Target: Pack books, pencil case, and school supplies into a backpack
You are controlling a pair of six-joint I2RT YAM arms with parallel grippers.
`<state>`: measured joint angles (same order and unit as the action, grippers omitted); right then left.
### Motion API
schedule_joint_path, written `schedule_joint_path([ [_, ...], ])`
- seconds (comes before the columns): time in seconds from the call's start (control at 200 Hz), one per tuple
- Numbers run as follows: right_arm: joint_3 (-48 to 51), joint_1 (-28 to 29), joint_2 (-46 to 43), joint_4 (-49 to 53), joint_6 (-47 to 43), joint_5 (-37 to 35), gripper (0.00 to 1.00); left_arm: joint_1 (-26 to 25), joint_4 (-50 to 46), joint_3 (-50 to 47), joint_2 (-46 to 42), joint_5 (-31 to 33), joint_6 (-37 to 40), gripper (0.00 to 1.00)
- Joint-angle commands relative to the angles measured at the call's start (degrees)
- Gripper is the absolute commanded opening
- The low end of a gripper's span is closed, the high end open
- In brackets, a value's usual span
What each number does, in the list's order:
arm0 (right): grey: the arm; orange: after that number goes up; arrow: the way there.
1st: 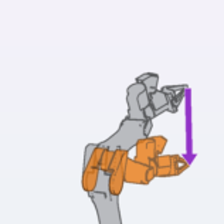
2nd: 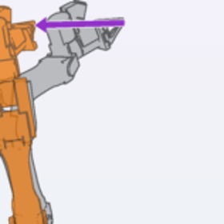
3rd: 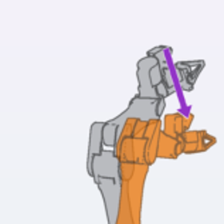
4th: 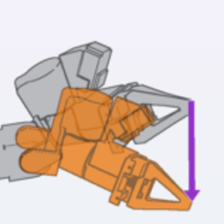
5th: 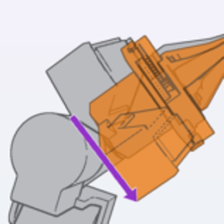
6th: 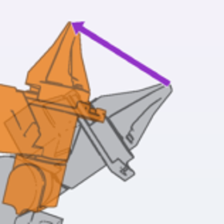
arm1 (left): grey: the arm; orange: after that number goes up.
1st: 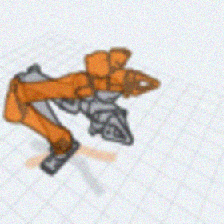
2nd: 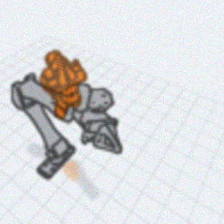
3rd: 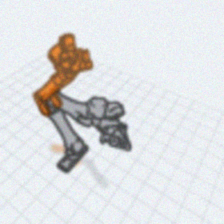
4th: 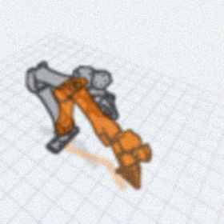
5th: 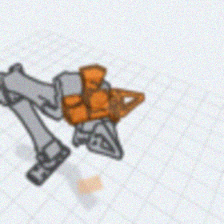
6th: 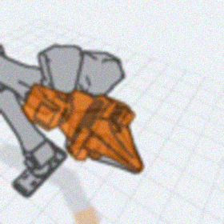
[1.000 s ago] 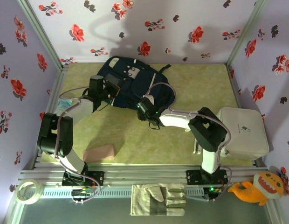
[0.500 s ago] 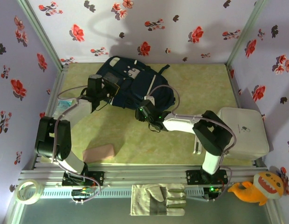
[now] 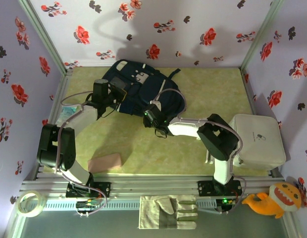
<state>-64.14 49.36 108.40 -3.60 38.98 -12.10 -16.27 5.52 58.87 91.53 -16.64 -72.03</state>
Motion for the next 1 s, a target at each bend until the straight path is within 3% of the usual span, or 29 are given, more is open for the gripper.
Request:
schedule_joint_path([
  [0.0, -2.8, -0.5, 1.1, -1.0, -1.3, -2.7, 0.2, -1.0, 3.2, 2.7, -3.2, -3.7, 1.0, 0.0],
  [0.225, 0.5, -0.9, -2.1, 1.2, 1.0, -6.7, 0.01, -0.8, 2.7, 2.9, -2.3, -3.3, 1.9, 0.0],
  [0.42, 9.3, -2.3, -10.9, 4.1, 1.8, -13.1, 0.01, 0.6, 1.0, 1.5, -2.0, -2.0, 4.0, 0.0],
  [0.56, 10.9, -5.0, -14.4, 12.0, 3.5, -15.9, 0.0, 1.1, 0.7, 0.2, -1.1, -1.8, 4.8, 0.0],
  [0.73, 6.8, -7.0, -13.2, 20.2, 3.1, -15.2, 0.01, 1.0, 1.2, -0.8, -0.2, -1.8, 4.7, 0.0],
  [0.995, 4.2, -7.5, -10.4, 15.6, -5.5, -8.5, 0.11, 1.0, 1.4, -0.4, 0.3, -2.9, 4.8, 0.0],
])
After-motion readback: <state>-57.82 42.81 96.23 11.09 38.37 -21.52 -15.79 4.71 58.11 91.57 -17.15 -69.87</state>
